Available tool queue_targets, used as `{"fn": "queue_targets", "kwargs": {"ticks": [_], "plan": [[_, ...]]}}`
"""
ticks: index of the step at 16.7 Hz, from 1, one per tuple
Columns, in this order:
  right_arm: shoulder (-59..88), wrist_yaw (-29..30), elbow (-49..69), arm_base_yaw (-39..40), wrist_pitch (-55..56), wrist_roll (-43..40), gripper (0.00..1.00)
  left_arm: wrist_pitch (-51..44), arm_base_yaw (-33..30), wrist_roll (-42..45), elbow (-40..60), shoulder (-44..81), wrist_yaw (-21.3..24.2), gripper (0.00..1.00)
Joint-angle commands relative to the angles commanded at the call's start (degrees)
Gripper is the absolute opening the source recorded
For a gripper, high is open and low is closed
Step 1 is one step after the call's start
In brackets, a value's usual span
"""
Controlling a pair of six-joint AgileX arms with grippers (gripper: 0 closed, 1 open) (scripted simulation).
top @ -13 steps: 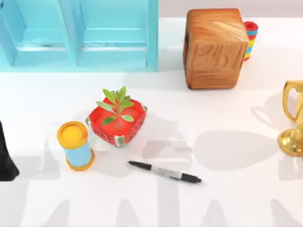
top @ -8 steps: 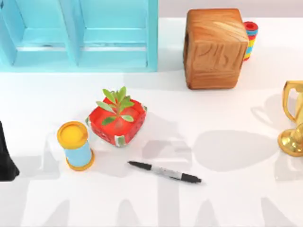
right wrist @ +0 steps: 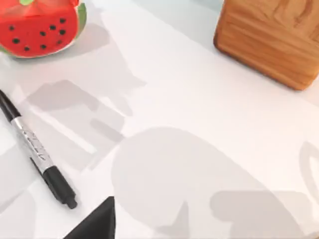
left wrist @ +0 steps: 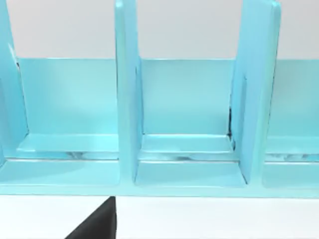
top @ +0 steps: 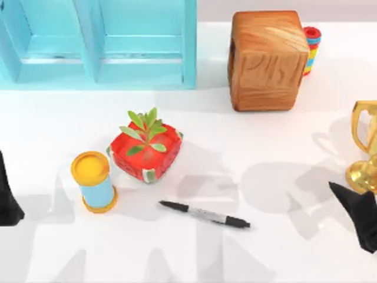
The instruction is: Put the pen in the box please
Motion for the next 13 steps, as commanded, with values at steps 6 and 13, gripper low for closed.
{"fn": "queue_targets", "kwargs": {"ticks": [6, 13], "plan": [[40.7, -2.5, 28.7, 14.0, -19.7, -9.0, 1.00, 0.0, 0.0, 0.0, 0.0, 0.0, 0.0, 1.00], [71.5, -2.9, 57.8, 19.5, -38.8, -16.6, 1.00, 0.0, 0.0, 0.0, 0.0, 0.0, 0.0, 1.00]]}}
